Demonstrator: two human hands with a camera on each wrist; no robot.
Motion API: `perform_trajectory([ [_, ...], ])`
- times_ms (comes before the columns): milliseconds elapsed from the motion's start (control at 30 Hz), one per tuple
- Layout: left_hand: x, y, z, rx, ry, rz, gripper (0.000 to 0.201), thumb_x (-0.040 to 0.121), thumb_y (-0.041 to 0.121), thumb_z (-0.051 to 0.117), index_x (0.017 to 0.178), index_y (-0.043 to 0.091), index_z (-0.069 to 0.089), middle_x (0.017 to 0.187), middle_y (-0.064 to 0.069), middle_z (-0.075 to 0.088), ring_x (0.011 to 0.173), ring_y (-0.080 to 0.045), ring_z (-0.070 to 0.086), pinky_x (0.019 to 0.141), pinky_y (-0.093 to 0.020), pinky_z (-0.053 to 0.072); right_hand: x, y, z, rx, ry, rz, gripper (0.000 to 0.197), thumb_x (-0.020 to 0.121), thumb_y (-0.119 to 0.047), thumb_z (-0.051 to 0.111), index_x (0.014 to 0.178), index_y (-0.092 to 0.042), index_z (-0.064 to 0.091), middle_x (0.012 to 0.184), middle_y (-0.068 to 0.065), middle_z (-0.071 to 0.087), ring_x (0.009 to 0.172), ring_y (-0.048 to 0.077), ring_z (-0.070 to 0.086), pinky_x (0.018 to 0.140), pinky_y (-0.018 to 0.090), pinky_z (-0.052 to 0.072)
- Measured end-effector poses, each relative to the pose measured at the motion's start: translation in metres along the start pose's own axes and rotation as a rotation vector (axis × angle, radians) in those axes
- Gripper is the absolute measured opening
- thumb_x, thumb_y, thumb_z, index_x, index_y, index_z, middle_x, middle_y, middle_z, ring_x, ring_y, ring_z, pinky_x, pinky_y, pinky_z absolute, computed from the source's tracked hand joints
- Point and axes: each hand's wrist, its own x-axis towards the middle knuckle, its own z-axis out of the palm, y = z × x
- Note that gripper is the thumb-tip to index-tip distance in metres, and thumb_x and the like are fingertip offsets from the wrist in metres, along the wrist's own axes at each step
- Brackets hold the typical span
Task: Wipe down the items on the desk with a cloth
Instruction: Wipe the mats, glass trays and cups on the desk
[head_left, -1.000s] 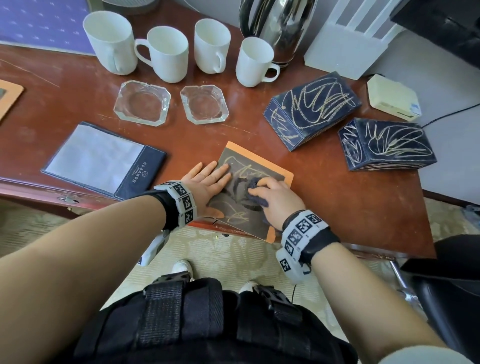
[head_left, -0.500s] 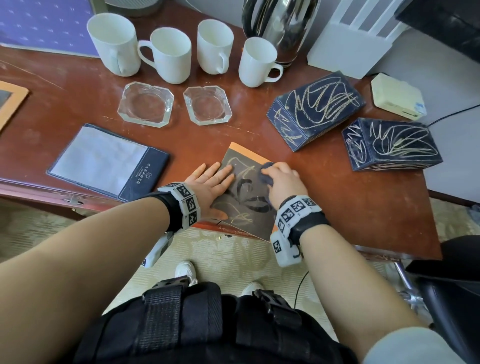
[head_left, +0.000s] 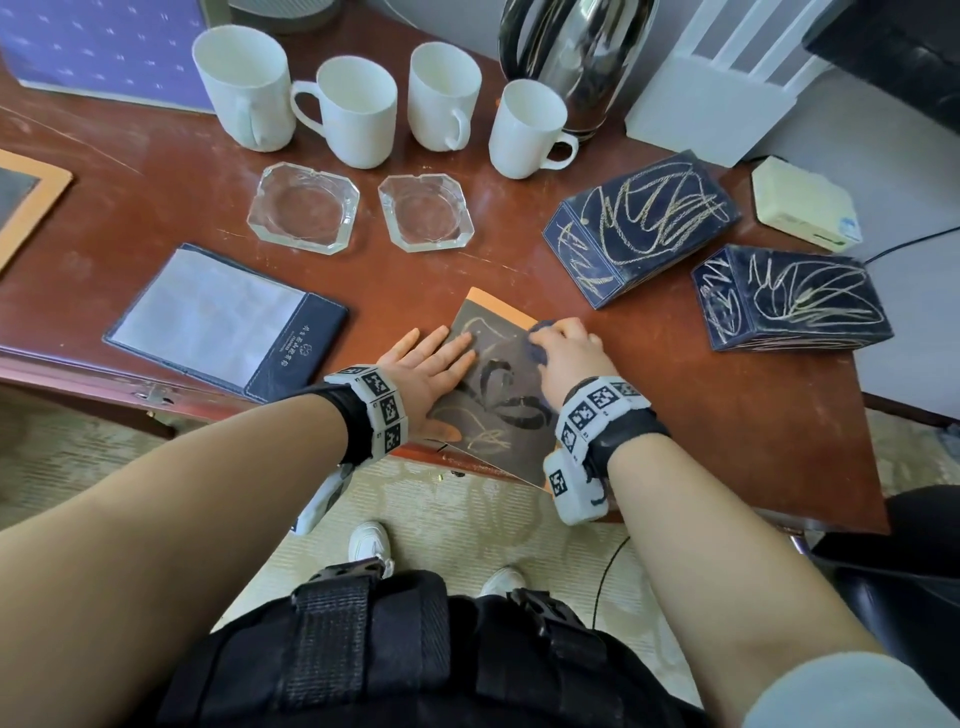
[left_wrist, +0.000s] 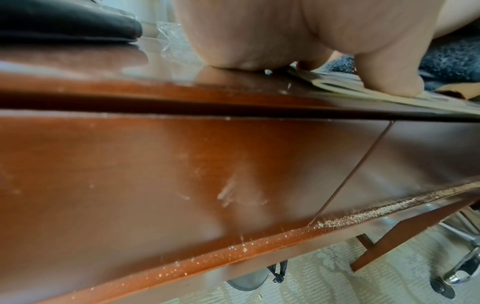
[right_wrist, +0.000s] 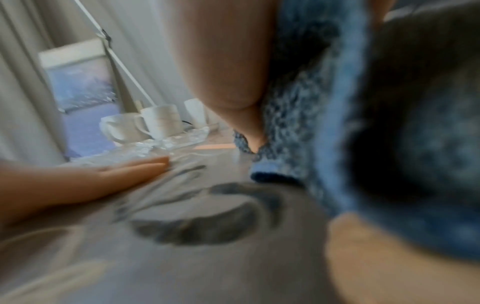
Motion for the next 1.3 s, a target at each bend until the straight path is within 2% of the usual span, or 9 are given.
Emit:
perform_trajectory([
  [100, 0.000, 0.000, 0.000, 0.003, 0.008, -0.001, 0.095, 0.086, 0.067, 0.037, 0.146, 0.018, -0.020, 0.152, 0.000, -0.029, 0.141, -0.023, -0.022, 0.113, -0.040, -0.014, -0.013, -0.017, 0.013, -0.041, -0.016, -0.262, 0.046, 0.092, -0.007, 0.046, 0.132, -0.029, 0.046, 0.136, -0.003, 0.036, 0.121, 0.024, 0.035, 0.093, 0.035, 0.040],
  [267, -0.001, 0.000, 0.000, -0.008, 0.009, 0.003, 0.095, 0.087, 0.066, 0.037, 0.146, 0.017, -0.019, 0.152, -0.001, -0.028, 0.141, -0.023, -0.022, 0.113, -0.040, -0.014, -0.002, -0.006, 0.003, 0.037, 0.003, -0.012, 0.047, 0.091, -0.003, 0.041, 0.130, -0.029, 0.048, 0.134, -0.001, 0.037, 0.115, 0.026, 0.036, 0.094, 0.036, 0.040],
  [433, -0.002, -0.001, 0.000, -0.029, 0.028, 0.002, 0.096, 0.086, 0.066, 0.037, 0.146, 0.016, -0.019, 0.153, 0.000, -0.028, 0.141, -0.022, -0.022, 0.112, -0.040, -0.015, -0.016, -0.022, 0.009, -0.076, -0.093, -0.269, 0.051, 0.090, -0.004, 0.045, 0.131, -0.033, 0.047, 0.138, -0.006, 0.035, 0.121, 0.023, 0.033, 0.091, 0.034, 0.041],
  [633, -0.011, -0.003, 0.004, -0.086, 0.055, -0.045, 0.101, 0.085, 0.067, 0.038, 0.144, 0.011, -0.022, 0.152, -0.004, -0.028, 0.141, -0.020, -0.022, 0.112, -0.039, -0.016, -0.009, -0.021, 0.005, 0.039, -0.028, 0.026, 0.050, 0.092, -0.002, 0.038, 0.134, -0.028, 0.045, 0.135, 0.002, 0.035, 0.119, 0.028, 0.035, 0.093, 0.036, 0.040],
  [867, -0.020, -0.006, 0.011, -0.131, 0.046, -0.174, 0.103, 0.083, 0.070, 0.034, 0.145, 0.009, -0.021, 0.153, -0.006, -0.027, 0.141, -0.023, -0.024, 0.112, -0.043, -0.016, -0.023, -0.033, 0.012, -0.130, -0.183, -0.417, 0.054, 0.090, -0.002, 0.043, 0.132, -0.035, 0.046, 0.138, -0.008, 0.034, 0.121, 0.022, 0.033, 0.092, 0.034, 0.042],
  [1000, -0.019, -0.009, 0.010, -0.147, 0.051, -0.149, 0.104, 0.083, 0.071, 0.036, 0.145, 0.010, -0.020, 0.153, -0.006, -0.026, 0.141, -0.022, -0.024, 0.112, -0.042, -0.016, 0.000, -0.031, 0.002, -0.009, -0.035, -0.092, 0.048, 0.093, -0.005, 0.039, 0.132, -0.031, 0.044, 0.134, -0.003, 0.037, 0.118, 0.025, 0.038, 0.083, 0.032, 0.042],
  [1067, -0.020, -0.009, 0.011, -0.146, 0.055, -0.148, 0.103, 0.083, 0.071, 0.035, 0.145, 0.010, -0.020, 0.153, -0.005, -0.027, 0.141, -0.022, -0.024, 0.112, -0.042, -0.016, 0.003, -0.036, -0.001, -0.027, -0.021, -0.040, 0.045, 0.093, -0.005, 0.040, 0.132, -0.027, 0.044, 0.134, 0.001, 0.036, 0.116, 0.027, 0.038, 0.079, 0.033, 0.040],
  [1200, -0.020, -0.007, 0.012, -0.135, 0.064, -0.154, 0.102, 0.083, 0.071, 0.034, 0.145, 0.010, -0.020, 0.153, -0.006, -0.026, 0.141, -0.022, -0.024, 0.112, -0.040, -0.017, -0.014, -0.054, 0.007, -0.193, -0.111, -0.422, 0.047, 0.091, -0.005, 0.046, 0.132, -0.027, 0.043, 0.137, 0.000, 0.034, 0.120, 0.026, 0.034, 0.089, 0.035, 0.041],
  [1300, -0.021, -0.008, 0.010, -0.140, 0.053, -0.156, 0.104, 0.082, 0.072, 0.034, 0.145, 0.009, -0.020, 0.153, -0.006, -0.027, 0.141, -0.022, -0.024, 0.112, -0.041, -0.016, -0.002, -0.050, 0.002, -0.170, -0.138, -0.390, 0.047, 0.090, -0.002, 0.045, 0.129, -0.027, 0.045, 0.136, -0.001, 0.034, 0.120, 0.025, 0.035, 0.089, 0.035, 0.043],
])
